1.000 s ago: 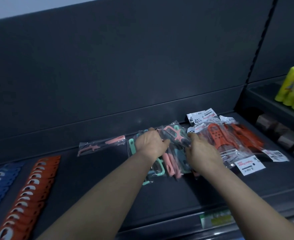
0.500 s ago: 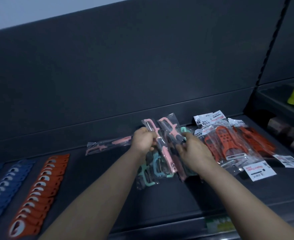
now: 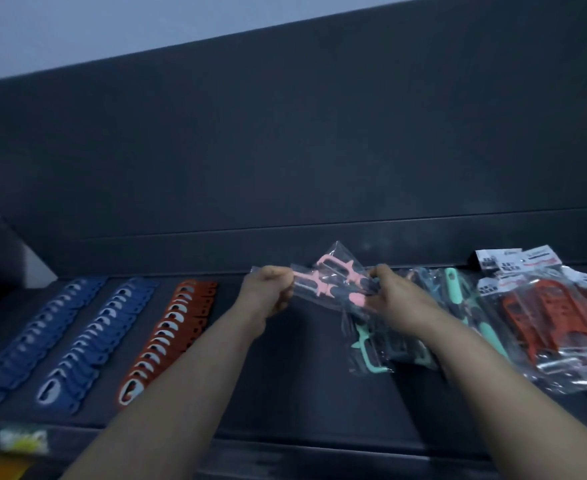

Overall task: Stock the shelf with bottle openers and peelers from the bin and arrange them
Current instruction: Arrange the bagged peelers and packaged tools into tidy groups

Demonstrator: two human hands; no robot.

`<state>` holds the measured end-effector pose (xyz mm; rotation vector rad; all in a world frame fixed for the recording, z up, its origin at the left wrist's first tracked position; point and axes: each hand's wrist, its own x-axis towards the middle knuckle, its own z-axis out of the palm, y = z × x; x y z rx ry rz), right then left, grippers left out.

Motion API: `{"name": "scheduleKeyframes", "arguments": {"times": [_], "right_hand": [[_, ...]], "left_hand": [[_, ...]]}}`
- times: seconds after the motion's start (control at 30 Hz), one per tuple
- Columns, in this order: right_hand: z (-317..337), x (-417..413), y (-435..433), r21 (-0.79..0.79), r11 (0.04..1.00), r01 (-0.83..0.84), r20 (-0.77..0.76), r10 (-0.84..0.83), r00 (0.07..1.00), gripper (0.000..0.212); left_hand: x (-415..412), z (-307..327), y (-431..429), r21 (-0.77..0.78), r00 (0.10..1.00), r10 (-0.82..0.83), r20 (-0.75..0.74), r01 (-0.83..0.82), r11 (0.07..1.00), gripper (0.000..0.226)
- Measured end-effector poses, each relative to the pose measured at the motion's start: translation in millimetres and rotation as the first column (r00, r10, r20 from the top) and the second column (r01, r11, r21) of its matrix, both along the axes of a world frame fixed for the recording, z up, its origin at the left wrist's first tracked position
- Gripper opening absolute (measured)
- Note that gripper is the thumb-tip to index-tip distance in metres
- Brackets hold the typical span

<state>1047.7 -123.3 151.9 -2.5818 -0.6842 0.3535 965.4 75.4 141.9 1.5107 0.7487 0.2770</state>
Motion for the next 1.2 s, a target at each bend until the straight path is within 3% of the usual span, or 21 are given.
{"name": "scheduleKeyframes", "arguments": {"times": [0.1, 0.2, 0.27, 0.43, 0.5, 0.57, 0.63, 0.77, 0.87, 1.1, 1.2], "right_hand": [[5, -3, 24, -0.011, 1.0, 0.006, 0.033, -0.006, 0.999, 0.04], [1, -12, 46, 0.023, 0.997, 0.073, 0.246, -0.077, 0.966, 0.033], [-4, -18, 54, 0.054, 0.993, 0.106, 0.31, -0.117, 0.944, 0.034], [-18, -26, 67, 0.077, 0.986, 0.147, 0.347, -0.165, 0.923, 0.036], [-22, -29, 71, 0.07, 0.985, 0.157, 0.321, -0.172, 0.931, 0.034], [-27, -32, 75, 0.026, 0.986, 0.162, 0.313, -0.162, 0.936, 0.035], [-30, -34, 79, -0.006, 0.985, 0.173, 0.295, -0.163, 0.941, 0.036], [-36, -41, 90, -0.039, 0.98, 0.197, 0.283, -0.178, 0.942, 0.038], [-38, -43, 97, -0.052, 0.977, 0.209, 0.275, -0.188, 0.943, 0.044], [-44, -39, 98, -0.022, 0.986, 0.163, 0.3, -0.149, 0.942, 0.045], [-44, -36, 99, -0.04, 0.995, 0.09, 0.316, -0.073, 0.946, 0.041]], "left_hand": [[-14, -7, 27, 0.01, 0.999, 0.008, -0.052, -0.008, 1.0, 0.015], [-16, -13, 49, 0.023, 0.989, 0.135, -0.059, -0.134, 0.991, 0.017], [-14, -20, 61, 0.056, 0.977, 0.204, -0.062, -0.201, 0.978, 0.021], [-8, -32, 76, 0.089, 0.964, 0.253, -0.079, -0.246, 0.965, 0.028], [-5, -38, 82, 0.223, 0.967, 0.214, -0.138, -0.18, 0.958, 0.026], [-5, -41, 88, 0.517, 0.952, 0.15, -0.266, 0.01, 0.856, 0.017], [-8, -41, 90, 0.73, 0.946, 0.111, -0.303, 0.156, 0.665, 0.013], [-12, -43, 101, 0.836, 0.971, -0.04, -0.237, 0.225, 0.5, 0.034], [-11, -47, 107, 0.846, 0.934, -0.176, -0.31, 0.356, 0.396, 0.048], [-2, -53, 114, 0.845, 0.914, -0.203, -0.352, 0.403, 0.351, 0.036], [-3, -52, 115, 0.864, 0.949, -0.201, -0.242, 0.305, 0.4, 0.031]]}}
